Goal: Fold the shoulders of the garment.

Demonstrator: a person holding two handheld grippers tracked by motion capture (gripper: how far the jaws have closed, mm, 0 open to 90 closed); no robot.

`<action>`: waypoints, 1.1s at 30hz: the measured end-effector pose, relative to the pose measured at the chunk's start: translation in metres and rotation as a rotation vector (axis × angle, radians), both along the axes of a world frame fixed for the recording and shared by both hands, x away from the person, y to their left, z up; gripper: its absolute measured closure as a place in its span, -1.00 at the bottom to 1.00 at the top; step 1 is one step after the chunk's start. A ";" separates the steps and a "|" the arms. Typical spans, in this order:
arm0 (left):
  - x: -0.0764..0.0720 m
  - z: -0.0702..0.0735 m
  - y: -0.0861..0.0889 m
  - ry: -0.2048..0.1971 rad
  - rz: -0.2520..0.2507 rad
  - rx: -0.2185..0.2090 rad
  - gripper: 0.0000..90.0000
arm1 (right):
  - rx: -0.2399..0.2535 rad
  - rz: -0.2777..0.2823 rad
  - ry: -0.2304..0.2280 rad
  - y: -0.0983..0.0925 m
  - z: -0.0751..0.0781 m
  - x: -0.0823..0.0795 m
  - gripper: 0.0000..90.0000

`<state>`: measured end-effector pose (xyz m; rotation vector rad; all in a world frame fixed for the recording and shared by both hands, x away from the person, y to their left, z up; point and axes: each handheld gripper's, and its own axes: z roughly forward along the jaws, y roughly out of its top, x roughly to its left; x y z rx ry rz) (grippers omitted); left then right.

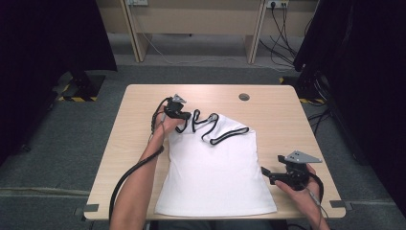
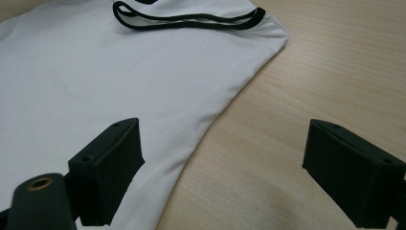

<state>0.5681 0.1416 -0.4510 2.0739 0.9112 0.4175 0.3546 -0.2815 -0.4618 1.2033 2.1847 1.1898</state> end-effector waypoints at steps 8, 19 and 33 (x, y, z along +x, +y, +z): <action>-0.037 0.012 0.001 -0.087 -0.043 -0.043 0.92 | -0.003 0.002 -0.003 0.001 0.000 0.000 -0.70; -0.104 -0.007 0.002 -0.098 -0.134 -0.026 0.88 | -0.014 0.013 -0.004 0.004 0.005 0.003 -0.70; -0.117 0.023 -0.013 -0.130 -0.235 0.098 0.19 | -0.084 0.195 -0.033 0.061 0.032 0.043 -0.45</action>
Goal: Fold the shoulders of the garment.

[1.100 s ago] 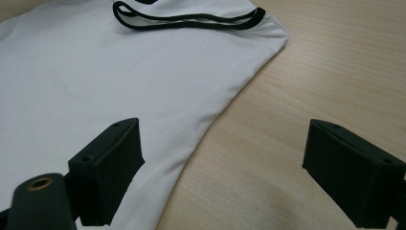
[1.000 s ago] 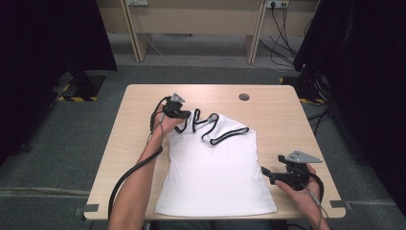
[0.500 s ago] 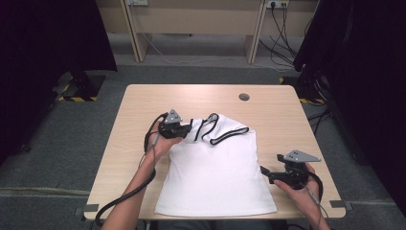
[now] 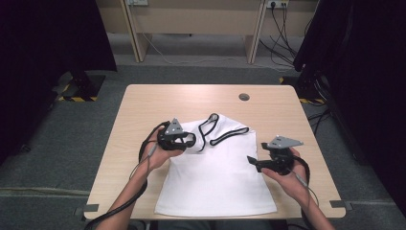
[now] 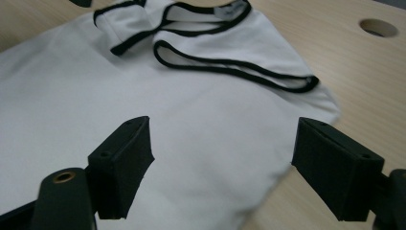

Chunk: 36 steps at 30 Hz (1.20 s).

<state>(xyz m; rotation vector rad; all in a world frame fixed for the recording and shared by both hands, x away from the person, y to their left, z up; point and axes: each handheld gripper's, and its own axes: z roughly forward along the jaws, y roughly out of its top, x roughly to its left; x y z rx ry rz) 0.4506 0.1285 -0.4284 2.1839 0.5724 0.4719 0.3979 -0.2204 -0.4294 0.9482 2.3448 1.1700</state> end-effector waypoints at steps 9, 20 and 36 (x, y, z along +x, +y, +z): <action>-0.001 -0.009 -0.021 0.057 -0.149 0.162 0.13 | -0.085 0.137 -0.008 0.058 0.001 0.039 0.00; -0.010 -0.023 -0.020 0.070 -0.203 0.243 0.14 | -0.148 0.205 0.001 0.100 -0.015 0.061 0.34; -0.003 -0.034 -0.026 0.100 -0.178 0.219 0.48 | -0.231 0.201 0.007 0.122 -0.035 0.072 0.73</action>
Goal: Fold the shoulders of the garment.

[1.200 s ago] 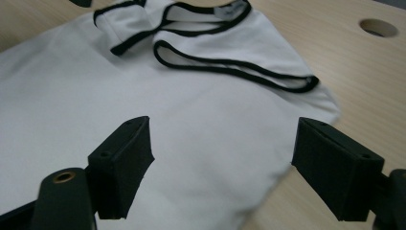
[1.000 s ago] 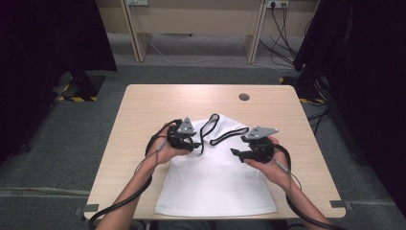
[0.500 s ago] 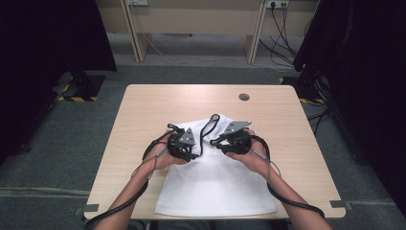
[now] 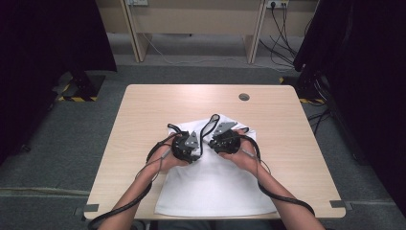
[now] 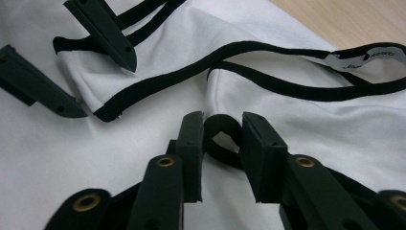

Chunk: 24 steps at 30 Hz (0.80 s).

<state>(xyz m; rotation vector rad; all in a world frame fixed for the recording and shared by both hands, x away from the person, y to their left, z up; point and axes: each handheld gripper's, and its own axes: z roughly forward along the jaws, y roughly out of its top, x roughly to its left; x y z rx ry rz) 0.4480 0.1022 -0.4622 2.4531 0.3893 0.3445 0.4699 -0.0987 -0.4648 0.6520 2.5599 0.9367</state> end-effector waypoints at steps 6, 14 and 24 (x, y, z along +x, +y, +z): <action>0.002 0.001 0.001 -0.004 0.024 -0.034 0.79 | 0.015 0.000 0.003 -0.002 0.001 -0.002 0.85; 0.005 0.008 0.000 -0.023 0.061 -0.090 0.87 | 0.029 0.023 -0.008 -0.026 0.017 -0.009 0.85; 0.009 0.018 -0.006 -0.051 0.071 -0.138 0.88 | 0.021 0.045 -0.026 -0.059 0.029 -0.019 0.85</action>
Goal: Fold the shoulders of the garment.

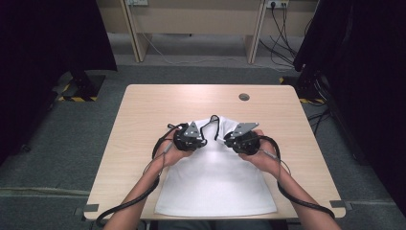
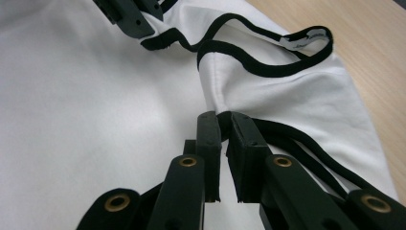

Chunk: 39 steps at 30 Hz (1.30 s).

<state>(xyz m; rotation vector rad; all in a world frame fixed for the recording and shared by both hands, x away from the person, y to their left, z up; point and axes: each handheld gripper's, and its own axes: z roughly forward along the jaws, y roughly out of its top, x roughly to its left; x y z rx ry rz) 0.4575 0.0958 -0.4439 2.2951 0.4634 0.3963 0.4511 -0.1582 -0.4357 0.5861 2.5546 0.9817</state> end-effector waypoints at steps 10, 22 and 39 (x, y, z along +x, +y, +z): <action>0.000 0.003 0.000 -0.007 -0.002 -0.024 0.87 | -0.024 0.021 -0.056 -0.017 0.020 -0.008 0.85; -0.005 -0.012 -0.008 0.036 -0.052 0.017 0.82 | -0.132 0.145 0.002 0.000 -0.007 -0.019 0.80; -0.006 -0.009 0.001 0.053 -0.038 0.034 0.35 | 0.002 0.063 0.065 -0.001 -0.009 -0.007 0.21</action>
